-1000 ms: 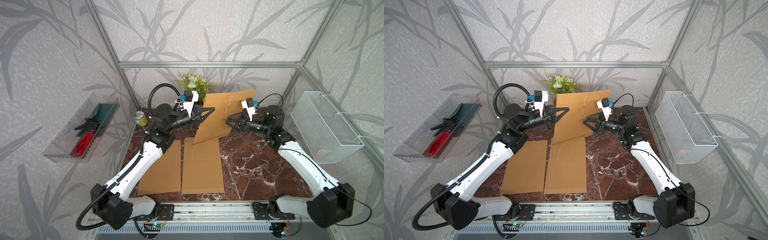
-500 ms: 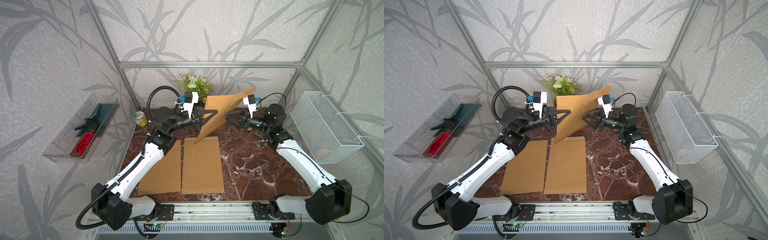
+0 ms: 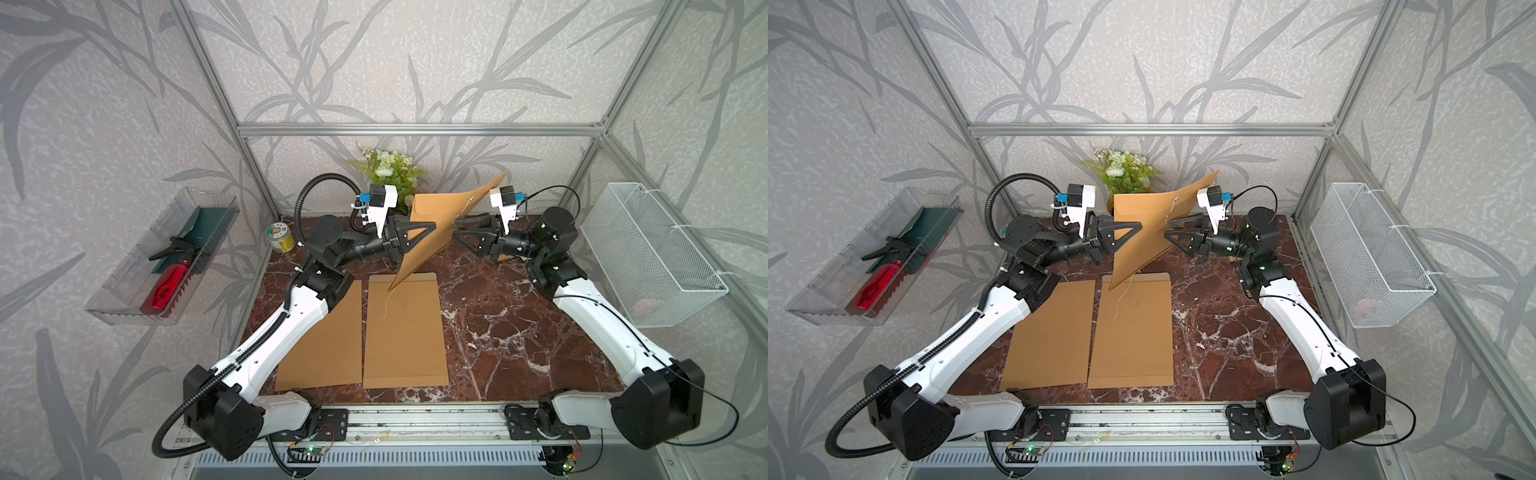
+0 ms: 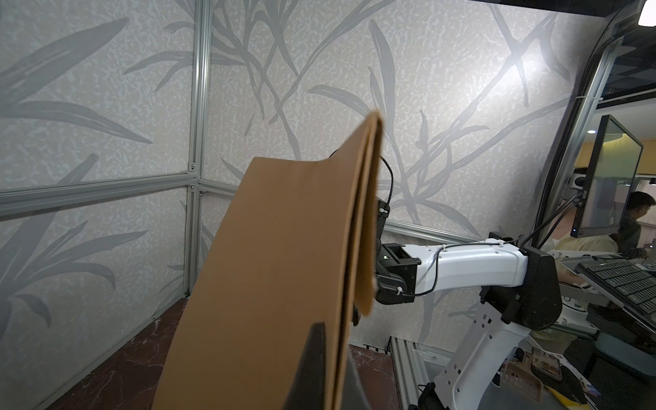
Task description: Open the file bag
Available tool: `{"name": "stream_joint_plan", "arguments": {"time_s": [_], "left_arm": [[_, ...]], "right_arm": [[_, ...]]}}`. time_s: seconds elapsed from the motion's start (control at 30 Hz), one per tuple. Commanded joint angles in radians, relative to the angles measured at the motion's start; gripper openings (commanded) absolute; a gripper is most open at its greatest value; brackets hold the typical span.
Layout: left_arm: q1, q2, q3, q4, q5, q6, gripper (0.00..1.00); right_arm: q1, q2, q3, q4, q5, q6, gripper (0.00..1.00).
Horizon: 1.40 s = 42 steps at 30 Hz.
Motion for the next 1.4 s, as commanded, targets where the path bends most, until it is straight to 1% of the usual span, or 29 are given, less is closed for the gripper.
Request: {"name": "stream_joint_plan", "arguments": {"time_s": [0.0, 0.13, 0.37, 0.93, 1.37], "left_arm": [[-0.006, -0.020, 0.000, 0.065, 0.041, -0.034, 0.00], [-0.004, -0.015, 0.004, 0.090, 0.060, -0.059, 0.00], [-0.006, -0.005, 0.005, 0.121, 0.074, -0.090, 0.00], [-0.006, 0.025, -0.003, 0.169, 0.096, -0.142, 0.00], [-0.007, 0.044, 0.008, 0.220, 0.090, -0.180, 0.00]], "right_arm": [[0.003, -0.021, 0.022, 0.071, -0.024, 0.023, 0.50], [0.003, -0.025, 0.025, 0.070, -0.019, 0.023, 0.49], [0.003, -0.019, 0.040, 0.068, -0.025, 0.026, 0.43], [0.003, -0.016, 0.063, 0.112, -0.042, 0.069, 0.41], [0.008, -0.001, 0.078, 0.099, -0.044, 0.072, 0.33]]}}
